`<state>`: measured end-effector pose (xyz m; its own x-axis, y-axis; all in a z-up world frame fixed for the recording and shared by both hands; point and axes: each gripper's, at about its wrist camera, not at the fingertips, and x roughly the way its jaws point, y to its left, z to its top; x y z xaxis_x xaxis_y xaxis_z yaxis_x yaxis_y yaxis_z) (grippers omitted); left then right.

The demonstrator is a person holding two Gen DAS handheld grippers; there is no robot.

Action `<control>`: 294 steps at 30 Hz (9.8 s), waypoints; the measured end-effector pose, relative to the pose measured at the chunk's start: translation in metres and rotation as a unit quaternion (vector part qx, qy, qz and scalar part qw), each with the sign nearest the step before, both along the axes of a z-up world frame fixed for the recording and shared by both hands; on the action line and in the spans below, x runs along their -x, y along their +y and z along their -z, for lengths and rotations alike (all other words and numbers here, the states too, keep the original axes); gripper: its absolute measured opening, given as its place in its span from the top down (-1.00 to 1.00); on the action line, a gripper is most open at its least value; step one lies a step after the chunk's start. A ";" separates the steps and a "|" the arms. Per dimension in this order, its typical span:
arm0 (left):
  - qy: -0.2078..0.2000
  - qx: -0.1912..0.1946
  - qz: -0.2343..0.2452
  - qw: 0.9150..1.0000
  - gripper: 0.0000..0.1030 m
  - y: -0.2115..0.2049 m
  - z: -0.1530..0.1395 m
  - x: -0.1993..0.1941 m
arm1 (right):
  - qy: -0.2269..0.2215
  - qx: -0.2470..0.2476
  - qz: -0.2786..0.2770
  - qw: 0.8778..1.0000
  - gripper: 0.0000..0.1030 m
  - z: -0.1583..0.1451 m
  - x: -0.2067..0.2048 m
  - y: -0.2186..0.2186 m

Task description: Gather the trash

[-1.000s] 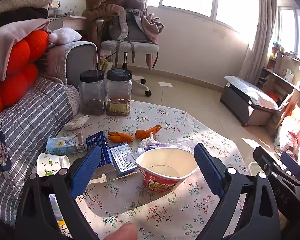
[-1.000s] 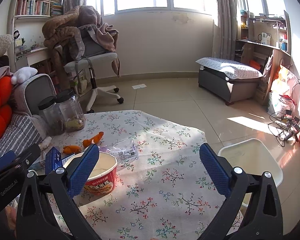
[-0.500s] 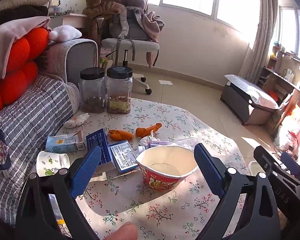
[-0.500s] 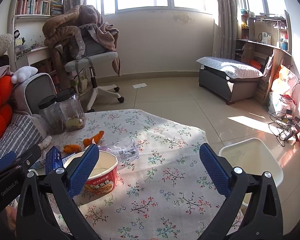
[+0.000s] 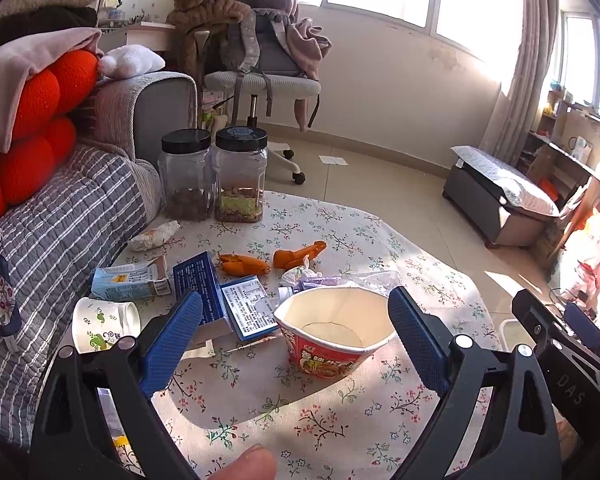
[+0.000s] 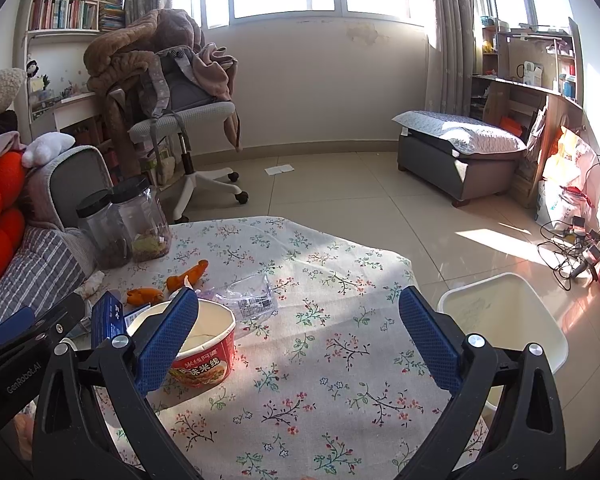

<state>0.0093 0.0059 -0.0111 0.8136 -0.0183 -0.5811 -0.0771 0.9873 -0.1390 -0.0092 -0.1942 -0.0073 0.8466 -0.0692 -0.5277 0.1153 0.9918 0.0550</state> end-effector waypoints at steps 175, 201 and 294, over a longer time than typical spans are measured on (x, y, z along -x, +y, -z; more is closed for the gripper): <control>0.111 0.104 0.312 0.938 -0.03 -0.262 0.008 -0.084 | 0.103 -0.160 0.327 0.926 -0.87 0.030 -0.018 -0.297; 0.098 -0.004 0.281 0.955 -0.71 -0.304 0.006 -0.077 | 0.044 -0.099 0.352 0.930 -0.87 -0.001 -0.009 -0.292; 0.191 0.120 -0.050 0.973 -0.11 0.112 0.062 -0.119 | 0.246 0.031 -0.160 0.955 0.17 0.065 -0.138 0.097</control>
